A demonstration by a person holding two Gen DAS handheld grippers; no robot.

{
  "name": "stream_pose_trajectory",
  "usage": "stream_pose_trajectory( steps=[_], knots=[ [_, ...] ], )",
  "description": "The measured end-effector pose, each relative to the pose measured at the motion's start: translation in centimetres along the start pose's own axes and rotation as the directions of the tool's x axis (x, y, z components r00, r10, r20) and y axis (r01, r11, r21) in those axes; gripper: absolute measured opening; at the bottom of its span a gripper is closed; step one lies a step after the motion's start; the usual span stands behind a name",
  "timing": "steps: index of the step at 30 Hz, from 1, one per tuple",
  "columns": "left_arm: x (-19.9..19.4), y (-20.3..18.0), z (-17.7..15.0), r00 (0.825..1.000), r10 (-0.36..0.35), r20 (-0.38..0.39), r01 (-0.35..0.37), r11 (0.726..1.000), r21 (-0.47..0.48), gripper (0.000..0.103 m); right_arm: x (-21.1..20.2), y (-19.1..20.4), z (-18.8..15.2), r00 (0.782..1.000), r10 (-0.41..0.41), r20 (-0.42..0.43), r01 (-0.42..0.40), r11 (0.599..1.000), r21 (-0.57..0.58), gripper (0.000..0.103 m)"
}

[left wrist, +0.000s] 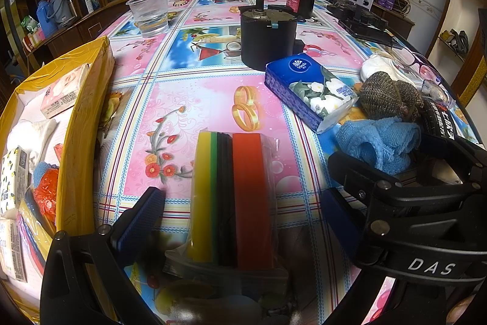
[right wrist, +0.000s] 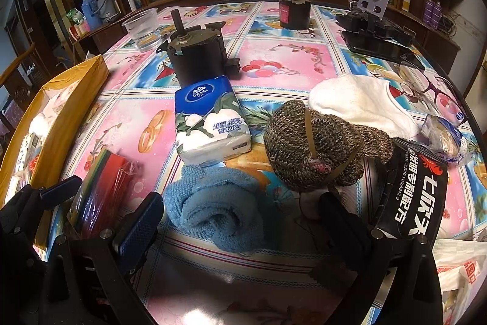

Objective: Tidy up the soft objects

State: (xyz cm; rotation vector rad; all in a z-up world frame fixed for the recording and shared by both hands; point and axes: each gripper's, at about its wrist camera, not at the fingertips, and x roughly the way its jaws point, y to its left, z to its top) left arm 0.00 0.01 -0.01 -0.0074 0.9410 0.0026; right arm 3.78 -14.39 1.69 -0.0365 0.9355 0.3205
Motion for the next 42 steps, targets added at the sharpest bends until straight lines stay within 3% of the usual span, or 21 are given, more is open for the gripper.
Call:
stream_pose_trajectory(
  steps=[16,42],
  knots=[
    [0.1,-1.7,0.0,0.998,-0.068,-0.004,0.068,0.994,0.09,0.103,-0.7,-1.8,-1.0,1.0,-0.025,-0.013,0.025,1.0,0.015,0.102],
    [0.1,-1.9,0.0,0.997,-0.072,-0.003,0.072,0.992,0.103,0.103,-0.7,-1.8,-0.9,0.999,-0.03,-0.015,0.03,1.0,0.01,0.102]
  ],
)
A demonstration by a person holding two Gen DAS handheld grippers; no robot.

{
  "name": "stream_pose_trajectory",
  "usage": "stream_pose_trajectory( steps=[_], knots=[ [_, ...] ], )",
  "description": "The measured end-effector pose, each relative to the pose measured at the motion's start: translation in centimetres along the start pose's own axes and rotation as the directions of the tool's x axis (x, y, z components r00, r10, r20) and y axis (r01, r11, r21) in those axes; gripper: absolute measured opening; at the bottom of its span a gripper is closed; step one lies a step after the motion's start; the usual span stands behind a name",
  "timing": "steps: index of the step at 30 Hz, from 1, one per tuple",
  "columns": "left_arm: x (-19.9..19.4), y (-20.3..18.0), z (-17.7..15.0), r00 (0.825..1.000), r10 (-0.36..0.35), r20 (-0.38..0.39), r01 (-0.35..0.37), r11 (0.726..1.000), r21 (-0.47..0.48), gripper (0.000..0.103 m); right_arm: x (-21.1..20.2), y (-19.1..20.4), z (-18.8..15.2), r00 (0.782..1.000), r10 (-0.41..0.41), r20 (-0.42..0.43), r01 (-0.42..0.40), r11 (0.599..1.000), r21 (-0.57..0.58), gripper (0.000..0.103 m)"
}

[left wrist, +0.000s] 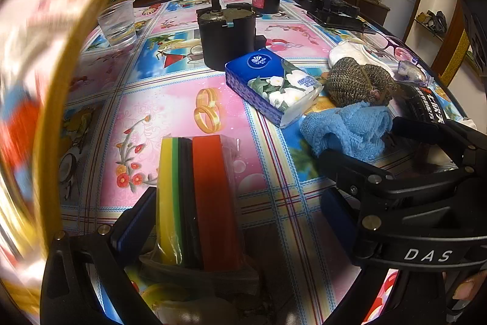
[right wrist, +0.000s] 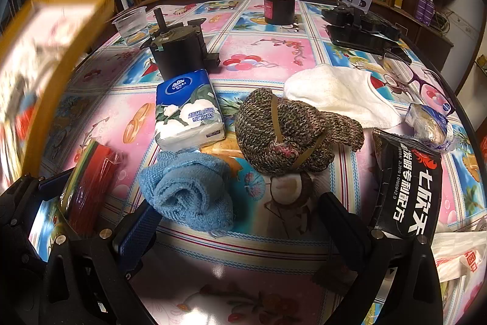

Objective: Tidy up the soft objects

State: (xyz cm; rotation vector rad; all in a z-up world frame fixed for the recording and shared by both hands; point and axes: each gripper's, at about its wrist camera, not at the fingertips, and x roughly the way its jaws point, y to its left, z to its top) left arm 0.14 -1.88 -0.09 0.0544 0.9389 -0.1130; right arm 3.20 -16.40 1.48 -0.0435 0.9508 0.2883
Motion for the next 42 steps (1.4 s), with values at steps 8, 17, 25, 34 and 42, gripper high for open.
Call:
stream_pose_trajectory(
  steps=[8,17,25,34,42],
  knots=[
    [-0.1,-2.7,-0.1,0.995,-0.101,-0.006,0.101,0.984,0.145,0.103,0.4,0.8,0.1,0.999,-0.045,-0.02,0.044,0.998,-0.052,0.102],
    [-0.1,-3.6,-0.2,0.993,-0.119,-0.007,0.118,0.979,0.169,0.103,0.4,0.9,0.0,0.999,-0.05,-0.021,0.049,0.997,-0.065,0.102],
    [-0.1,-3.6,-0.2,0.993,-0.119,-0.008,0.119,0.979,0.168,0.103,0.4,0.9,0.0,0.999,-0.051,-0.02,0.049,0.997,-0.066,0.102],
    [0.0,-3.8,-0.1,0.993,-0.119,-0.01,0.119,0.978,0.169,0.103,0.4,0.9,-0.1,0.999,-0.051,-0.02,0.049,0.997,-0.066,0.102],
    [0.0,-3.8,-0.1,0.993,-0.119,-0.01,0.119,0.978,0.169,0.103,0.3,0.9,-0.1,0.998,-0.051,-0.02,0.05,0.997,-0.067,0.102]
  ],
)
